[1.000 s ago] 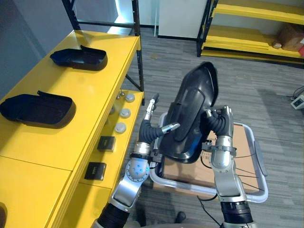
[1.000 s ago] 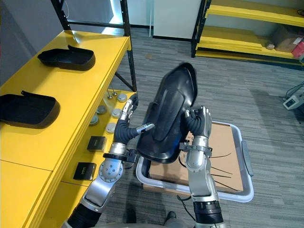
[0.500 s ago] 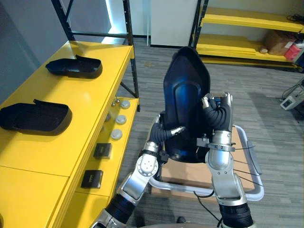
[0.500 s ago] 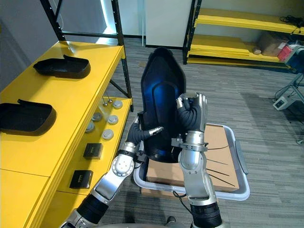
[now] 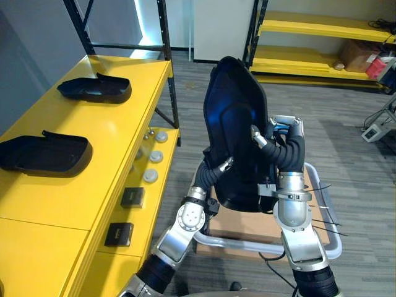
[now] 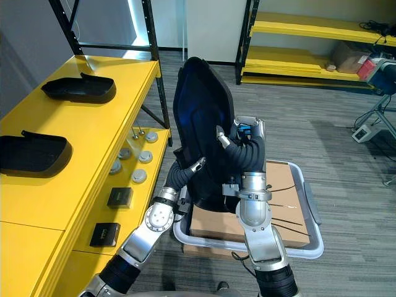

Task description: Walk over and take plastic housings, then place them on the shelf

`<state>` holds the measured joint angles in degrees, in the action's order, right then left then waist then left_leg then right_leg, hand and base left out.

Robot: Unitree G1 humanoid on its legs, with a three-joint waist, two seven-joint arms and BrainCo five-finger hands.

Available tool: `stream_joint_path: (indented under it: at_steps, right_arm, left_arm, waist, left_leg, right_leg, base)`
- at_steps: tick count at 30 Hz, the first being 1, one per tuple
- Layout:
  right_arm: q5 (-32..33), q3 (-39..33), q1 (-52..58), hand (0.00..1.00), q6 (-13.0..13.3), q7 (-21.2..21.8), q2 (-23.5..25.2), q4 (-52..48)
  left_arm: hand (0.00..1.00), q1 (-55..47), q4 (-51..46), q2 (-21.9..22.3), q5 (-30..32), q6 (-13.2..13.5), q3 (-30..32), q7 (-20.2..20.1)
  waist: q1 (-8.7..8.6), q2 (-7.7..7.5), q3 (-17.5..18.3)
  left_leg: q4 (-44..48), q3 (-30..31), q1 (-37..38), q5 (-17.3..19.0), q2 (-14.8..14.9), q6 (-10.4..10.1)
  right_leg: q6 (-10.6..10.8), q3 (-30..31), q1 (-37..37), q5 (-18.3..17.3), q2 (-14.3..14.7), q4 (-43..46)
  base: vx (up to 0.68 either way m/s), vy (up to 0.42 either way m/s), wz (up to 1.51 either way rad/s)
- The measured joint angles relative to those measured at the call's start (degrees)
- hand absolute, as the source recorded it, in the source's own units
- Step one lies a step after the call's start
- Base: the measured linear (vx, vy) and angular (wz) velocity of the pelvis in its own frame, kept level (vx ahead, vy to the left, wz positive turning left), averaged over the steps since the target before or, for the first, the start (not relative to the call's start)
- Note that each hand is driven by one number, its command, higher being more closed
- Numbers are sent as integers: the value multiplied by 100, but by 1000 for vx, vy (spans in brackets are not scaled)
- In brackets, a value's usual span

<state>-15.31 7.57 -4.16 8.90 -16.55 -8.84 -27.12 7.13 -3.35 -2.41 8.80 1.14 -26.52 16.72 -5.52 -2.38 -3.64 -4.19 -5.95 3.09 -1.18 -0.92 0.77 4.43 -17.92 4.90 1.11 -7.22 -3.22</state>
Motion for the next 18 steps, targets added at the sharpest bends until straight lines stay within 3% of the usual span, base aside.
stream_joint_path:
  at_steps: [3, 6, 10, 13, 15, 18]
  right_arm:
    - [133, -466, 3, 0, 204, 31, 3, -259]
    - [535, -1850, 10, 0, 418, -113, 100, -402]
    - [1785, -3631, 298, 0, 745, -506, 315, -90]
    - [2122, -4047, 524, 0, 818, -604, 319, 448]
    - [2321, -4386, 915, 0, 790, -663, 321, 1483]
    - [2576, -4494, 1253, 0, 426, -550, 317, 3061]
  left_arm:
    - [100, -95, -173, 27, 59, 77, 163, -1]
    - [100, -392, -178, 97, 82, 175, 657, 36]
    - [100, -876, -179, 120, 77, 176, 1273, 117]
    - [100, -960, -186, 130, 75, 177, 1444, 110]
    - [100, -1118, -338, 156, 70, 180, 1588, 104]
    - [100, -1306, -600, 158, 29, 224, 1746, 92]
  waist:
    - [-14, 0, 0]
    - [-31, 10, 31]
    - [-110, 68, 100]
    - [-179, 66, 101]
    - [-228, 67, 101]
    - [-302, 82, 108]
  left_leg:
    - [-17, -4, 26, 0, -1, 0]
    - [-87, -9, 73, -2, -1, 4]
    - [-107, -6, 54, -2, -6, 4]
    - [-105, 0, 40, -2, -5, 4]
    - [-101, 0, 13, -2, -5, 3]
    - [-78, -6, -68, -2, -2, 3]
  right_leg:
    - [0, 8, 12, 0, 0, 1]
    - [1, 37, 13, -1, 5, 1]
    - [6, 37, -12, -6, 4, -6]
    - [7, 33, -23, -6, 7, -8]
    - [7, 35, -50, -6, 6, -9]
    - [6, 49, -127, -5, 7, -3]
  base:
    - [0, 0, -1]
    - [0, 0, -5]
    - [0, 0, 0]
    - [0, 0, 0]
    - [0, 0, 0]
    - [-4, -4, -1]
